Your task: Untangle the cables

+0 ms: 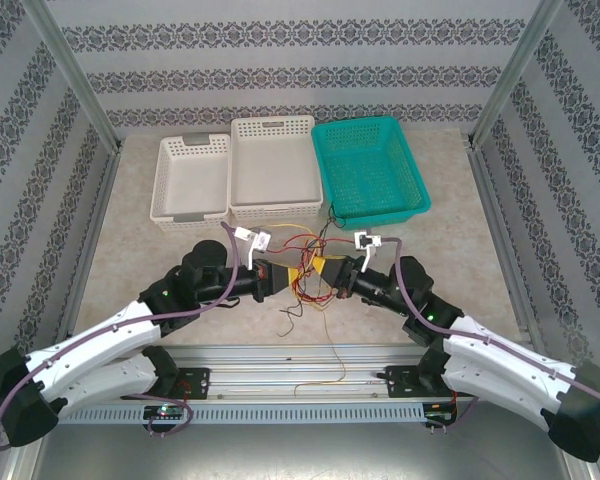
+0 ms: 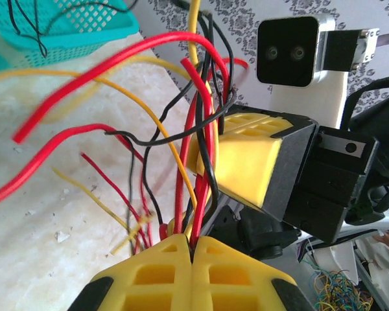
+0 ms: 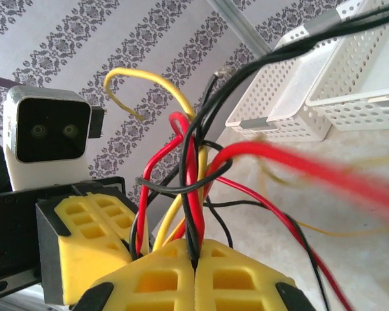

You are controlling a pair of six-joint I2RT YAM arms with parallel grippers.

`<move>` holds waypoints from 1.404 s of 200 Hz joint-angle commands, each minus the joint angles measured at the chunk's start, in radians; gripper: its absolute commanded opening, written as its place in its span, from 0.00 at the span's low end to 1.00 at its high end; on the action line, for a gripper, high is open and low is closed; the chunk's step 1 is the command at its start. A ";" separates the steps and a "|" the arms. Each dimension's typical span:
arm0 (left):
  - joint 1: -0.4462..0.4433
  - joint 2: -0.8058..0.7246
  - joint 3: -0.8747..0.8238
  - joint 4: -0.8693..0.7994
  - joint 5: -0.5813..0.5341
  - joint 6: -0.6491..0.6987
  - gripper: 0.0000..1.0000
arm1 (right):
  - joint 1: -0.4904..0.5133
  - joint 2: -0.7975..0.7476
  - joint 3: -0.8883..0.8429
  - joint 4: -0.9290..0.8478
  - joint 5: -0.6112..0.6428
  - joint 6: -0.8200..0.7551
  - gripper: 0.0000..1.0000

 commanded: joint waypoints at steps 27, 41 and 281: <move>0.010 -0.031 0.043 -0.078 -0.043 0.056 0.00 | -0.039 -0.060 0.000 -0.162 0.112 -0.063 0.00; 0.017 -0.057 0.061 -0.135 -0.076 0.080 0.00 | -0.067 -0.112 -0.005 -0.238 0.184 -0.059 0.00; -0.048 0.250 0.178 -0.049 0.077 0.144 0.66 | -0.188 -0.061 0.101 -0.209 -0.194 -0.037 0.00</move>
